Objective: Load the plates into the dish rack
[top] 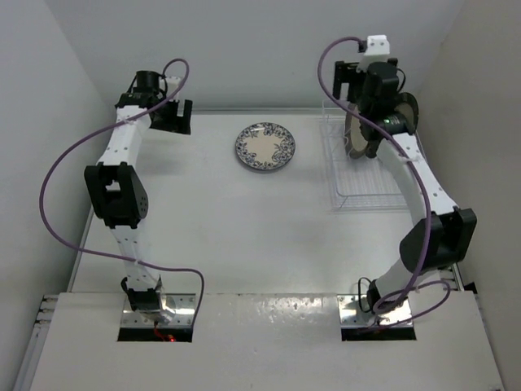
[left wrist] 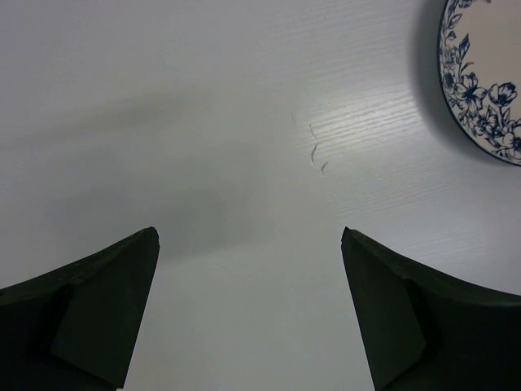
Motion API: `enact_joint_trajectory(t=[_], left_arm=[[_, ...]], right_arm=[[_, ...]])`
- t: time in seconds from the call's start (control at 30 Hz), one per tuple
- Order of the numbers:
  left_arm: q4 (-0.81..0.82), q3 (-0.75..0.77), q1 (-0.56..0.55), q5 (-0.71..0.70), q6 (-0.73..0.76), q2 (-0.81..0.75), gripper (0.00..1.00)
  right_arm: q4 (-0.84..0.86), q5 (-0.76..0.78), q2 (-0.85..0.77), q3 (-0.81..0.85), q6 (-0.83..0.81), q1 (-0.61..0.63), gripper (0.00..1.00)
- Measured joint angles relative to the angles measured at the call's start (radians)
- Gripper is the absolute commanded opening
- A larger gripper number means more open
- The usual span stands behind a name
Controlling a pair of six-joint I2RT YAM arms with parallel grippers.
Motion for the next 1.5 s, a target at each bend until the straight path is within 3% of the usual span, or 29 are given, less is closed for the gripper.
enact_joint_trajectory(t=[0.13, 0.23, 0.4, 0.63, 0.9, 1.07, 1.5], left_arm=[[-0.005, -0.028, -0.067, -0.100, 0.041, 0.000, 0.99], [-0.013, -0.059, -0.106, -0.135, 0.057, 0.000, 0.99], [-0.024, -0.069, -0.112, -0.160, 0.068, 0.000, 0.99], [-0.025, -0.094, -0.103, -0.175, 0.070, -0.027, 0.99], [-0.024, -0.106, -0.101, -0.172, 0.071, -0.060, 0.99], [-0.025, -0.107, -0.100, -0.170, 0.071, -0.060, 0.99], [-0.025, -0.138, -0.077, -0.146, 0.071, -0.061, 0.99]], right_arm=[[-0.074, -0.095, 0.053, 0.046, 0.178, 0.114, 1.00], [-0.053, -0.176, 0.110, -0.058, 0.447, 0.156, 1.00], [-0.041, -0.141, 0.243, -0.199, 0.792, 0.202, 0.97], [-0.048, -0.087, 0.386, -0.180, 1.083, 0.232, 0.89], [-0.065, -0.034, 0.511, -0.125, 1.242, 0.217, 0.83], [-0.051, -0.020, 0.599, -0.034, 1.252, 0.212, 0.77], [0.010, -0.024, 0.663, -0.001, 1.272, 0.204, 0.60]])
